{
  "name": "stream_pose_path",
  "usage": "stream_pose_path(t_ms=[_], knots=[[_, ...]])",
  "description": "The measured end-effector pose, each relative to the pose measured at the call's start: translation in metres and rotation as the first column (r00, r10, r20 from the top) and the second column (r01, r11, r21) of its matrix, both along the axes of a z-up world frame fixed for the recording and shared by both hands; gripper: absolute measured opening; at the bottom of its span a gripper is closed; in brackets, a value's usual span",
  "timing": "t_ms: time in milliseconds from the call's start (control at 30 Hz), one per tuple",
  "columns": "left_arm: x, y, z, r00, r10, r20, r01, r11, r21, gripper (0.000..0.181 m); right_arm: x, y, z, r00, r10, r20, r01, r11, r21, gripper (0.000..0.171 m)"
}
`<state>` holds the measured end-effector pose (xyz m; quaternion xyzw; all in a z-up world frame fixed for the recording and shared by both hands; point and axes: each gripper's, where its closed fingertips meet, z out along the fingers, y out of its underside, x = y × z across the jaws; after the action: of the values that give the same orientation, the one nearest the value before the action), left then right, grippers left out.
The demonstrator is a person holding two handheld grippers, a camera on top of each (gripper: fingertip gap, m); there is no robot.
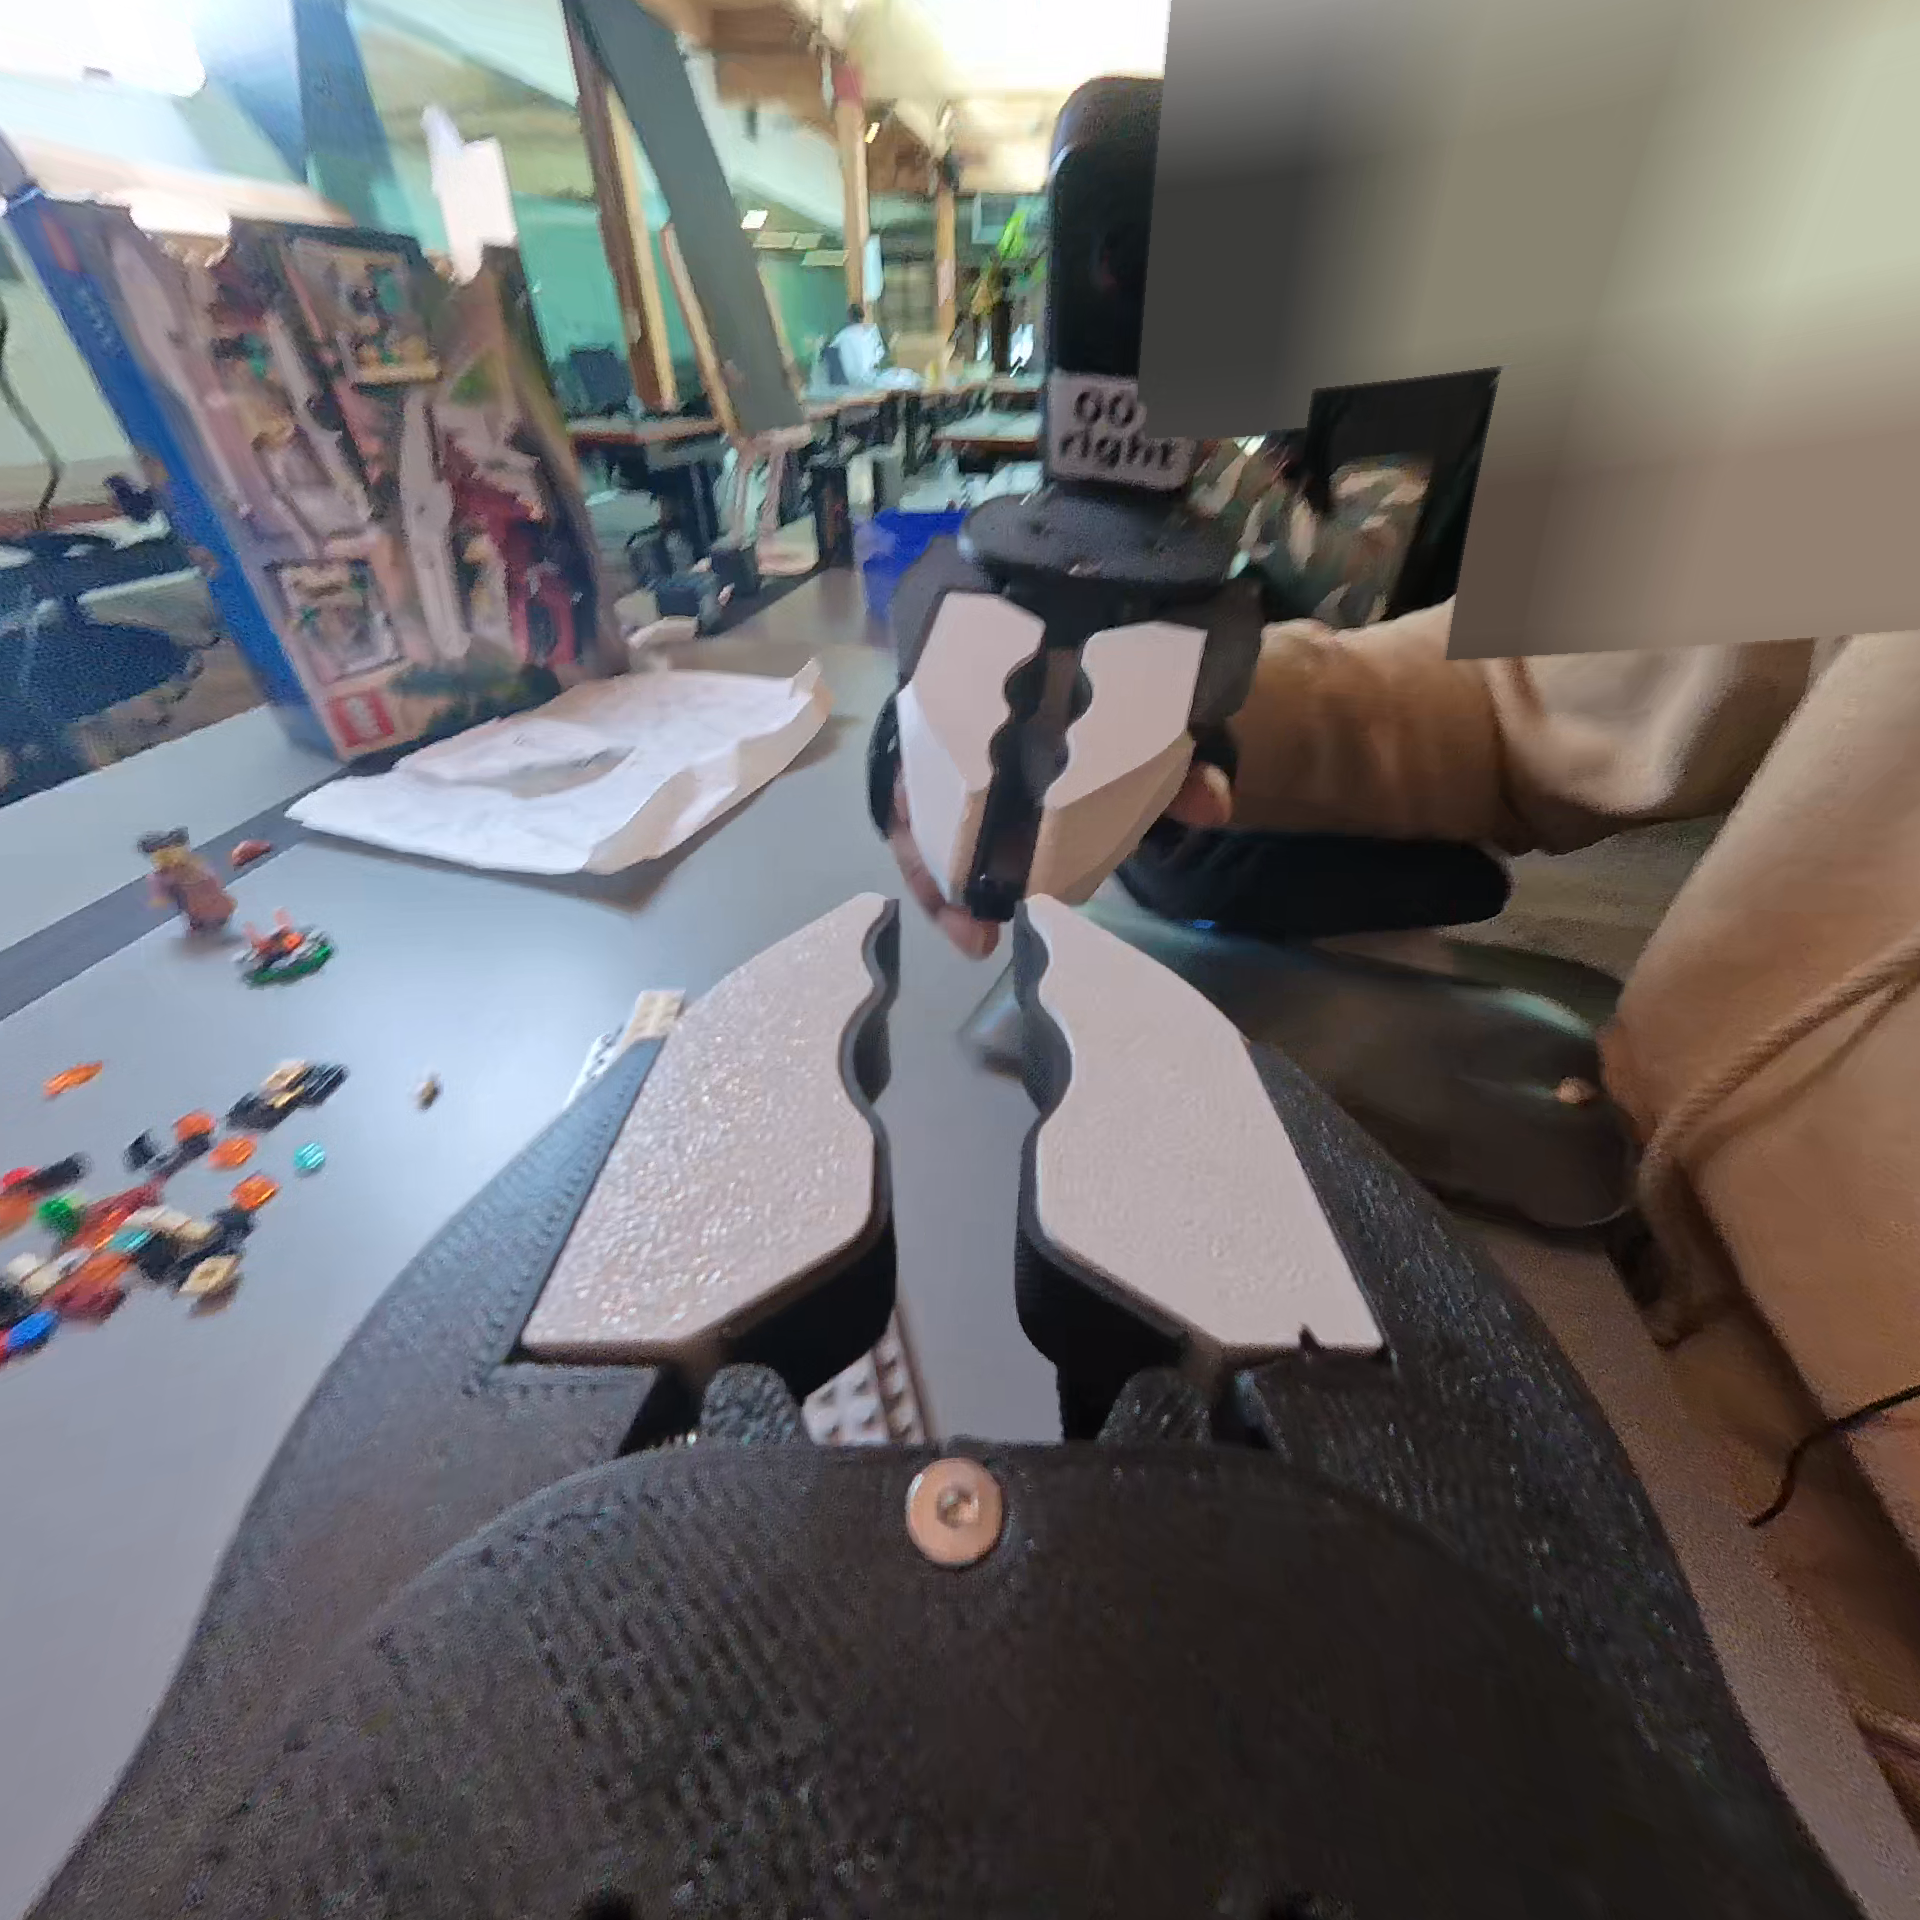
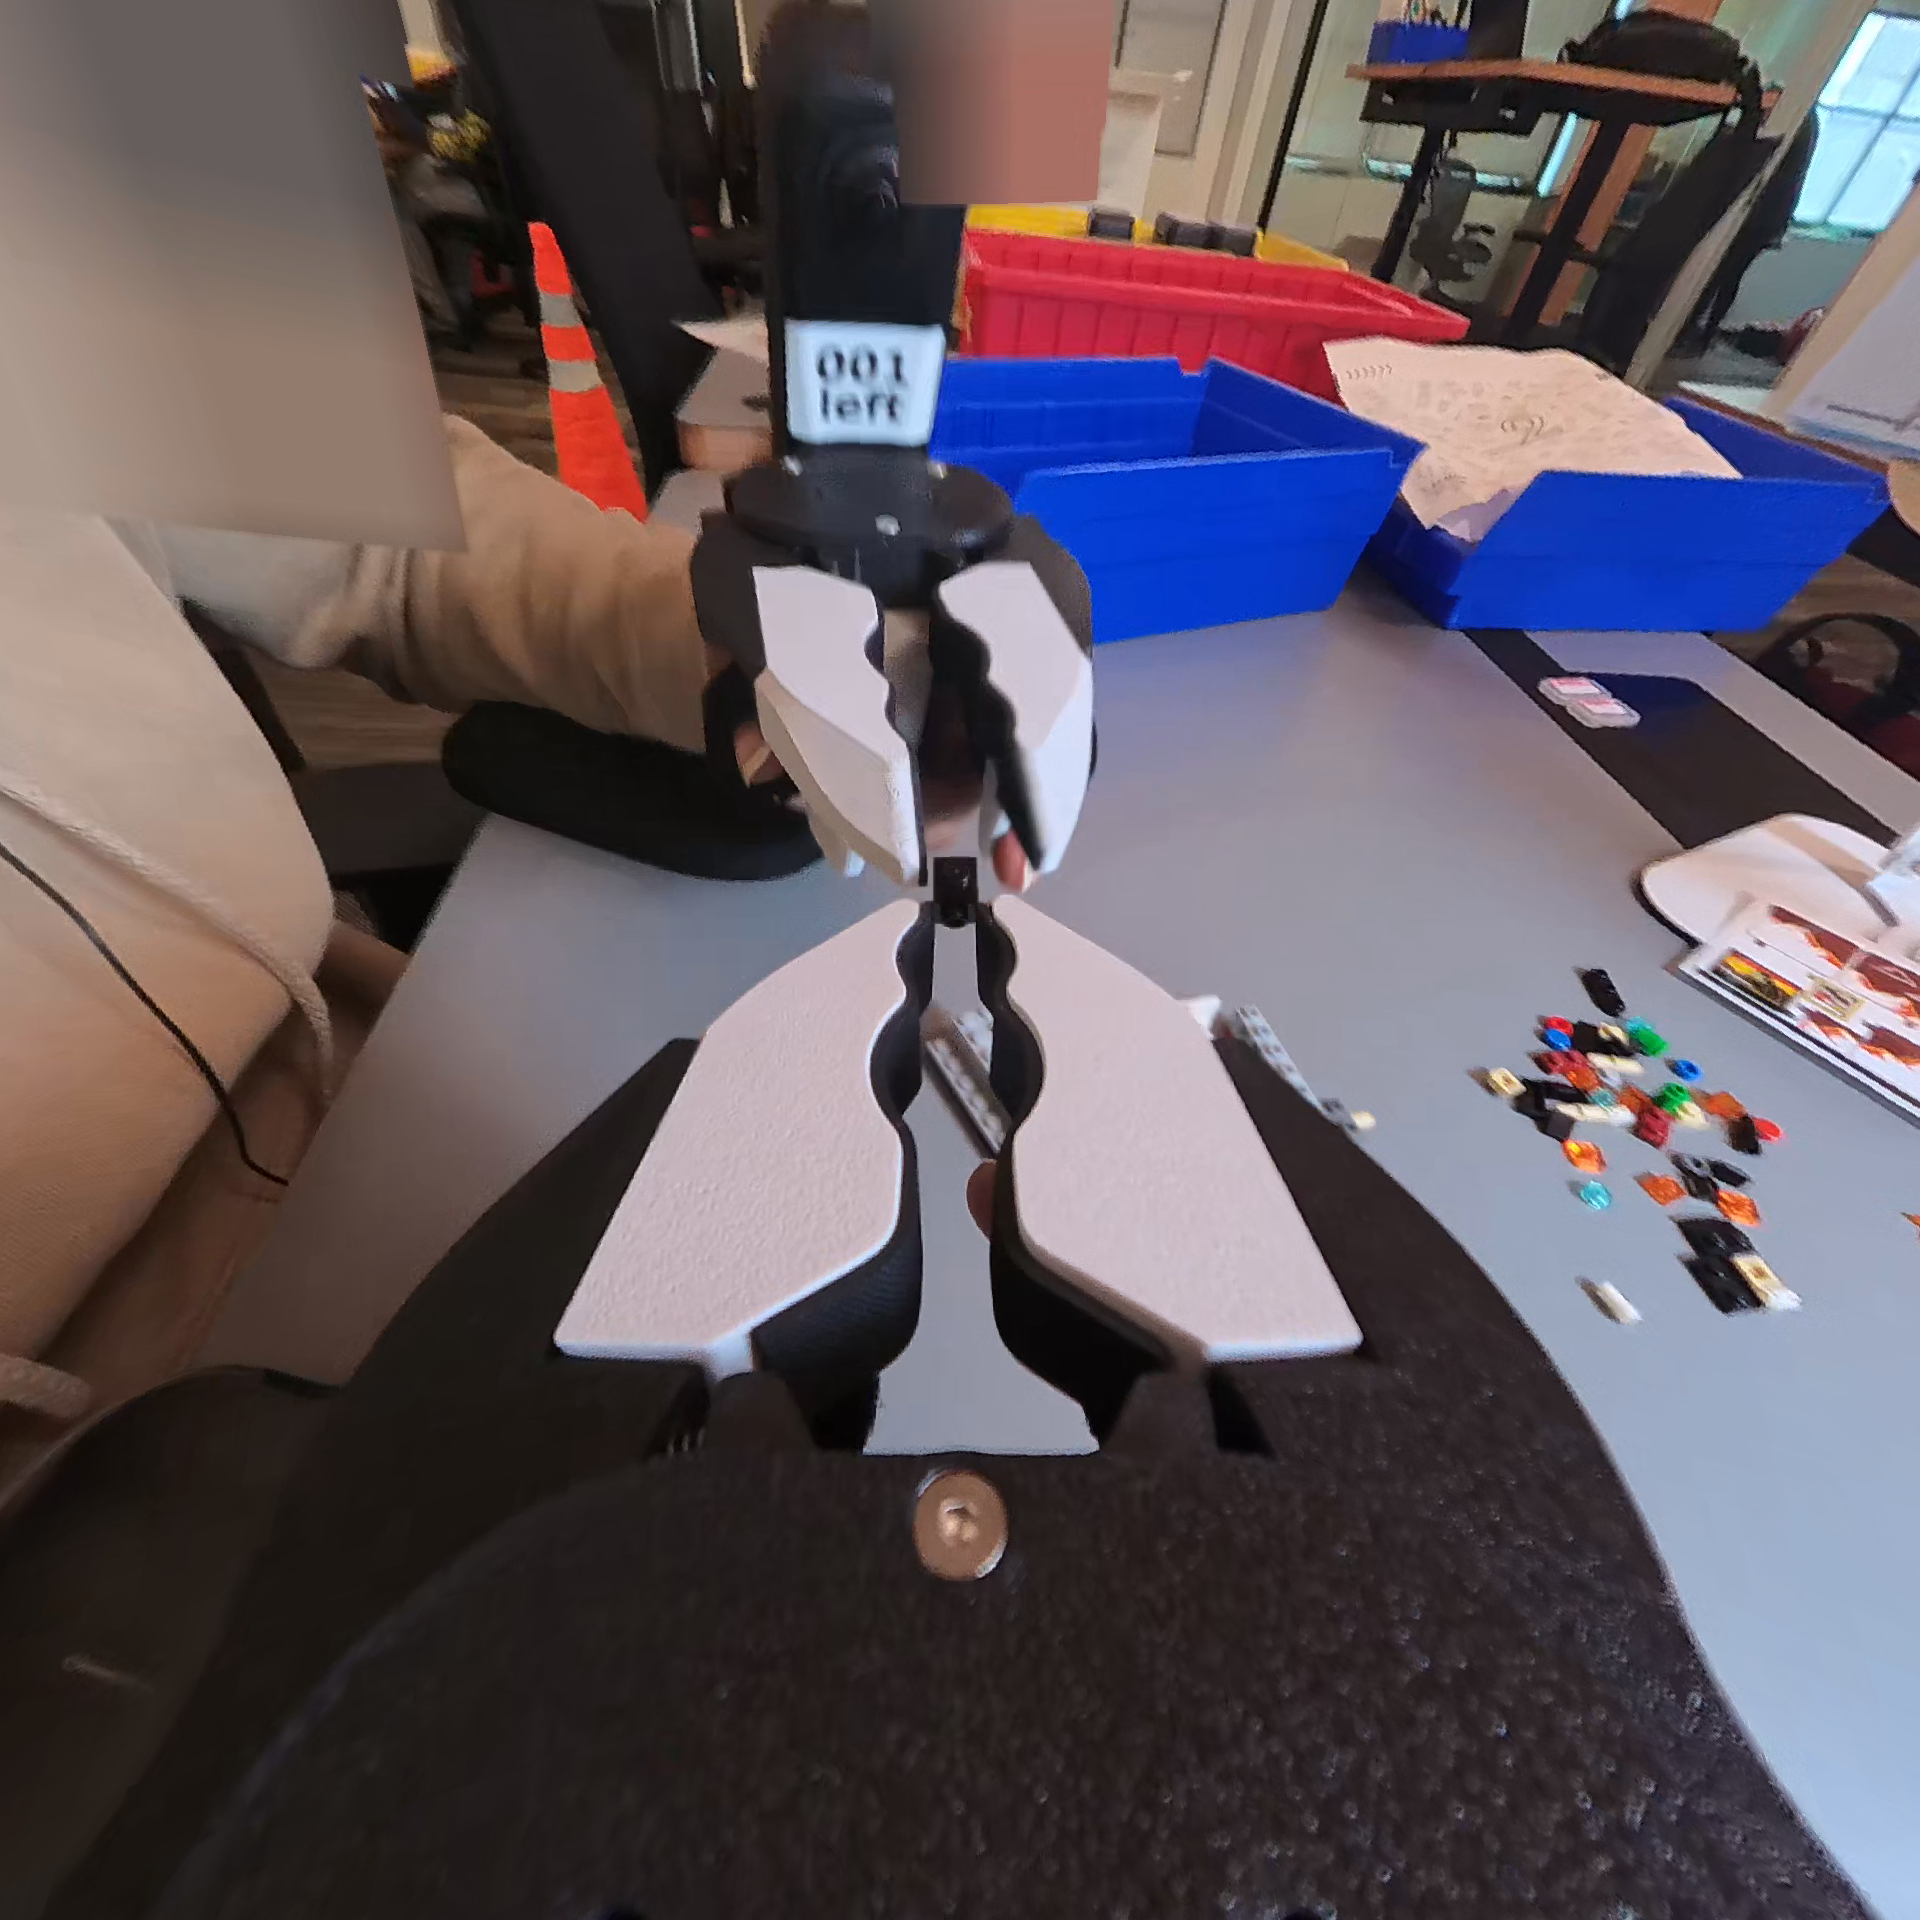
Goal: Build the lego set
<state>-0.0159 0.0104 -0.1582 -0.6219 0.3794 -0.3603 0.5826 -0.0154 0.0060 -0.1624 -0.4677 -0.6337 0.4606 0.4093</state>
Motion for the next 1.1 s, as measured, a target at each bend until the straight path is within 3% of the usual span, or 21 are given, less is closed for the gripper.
stream_pose_path(t_ms=[133,300,400,600,1100], knots=[[-0.038,0.025,-0.048,0.928,0.125,-0.351,-0.173,0.979,-0.108,0.037,0.006,0.033,-0.022,0.989,-0.085,0.121,0.082,0.996,0.026,0.007],[-0.057,0.013,-0.101,0.804,0.057,-0.592,-0.252,0.934,-0.252,0.046,0.006,0.052,-0.046,0.968,-0.133,0.213,0.130,0.991,0.030,0.007],[-0.051,0.008,-0.114,0.746,0.042,-0.665,-0.266,0.934,-0.240,0.048,0.005,0.050,-0.057,0.958,-0.134,0.255,0.122,0.991,0.061,0.008],[-0.040,0.004,-0.119,0.612,0.094,-0.786,-0.220,0.974,-0.055,0.047,0.007,0.046,-0.066,0.950,-0.122,0.286,0.109,0.992,0.061,0.008],[-0.033,0.000,-0.122,0.679,0.024,-0.734,-0.170,0.977,-0.125,0.034,0.007,0.044,-0.076,0.938,-0.115,0.326,0.102,0.993,0.057,0.008]])
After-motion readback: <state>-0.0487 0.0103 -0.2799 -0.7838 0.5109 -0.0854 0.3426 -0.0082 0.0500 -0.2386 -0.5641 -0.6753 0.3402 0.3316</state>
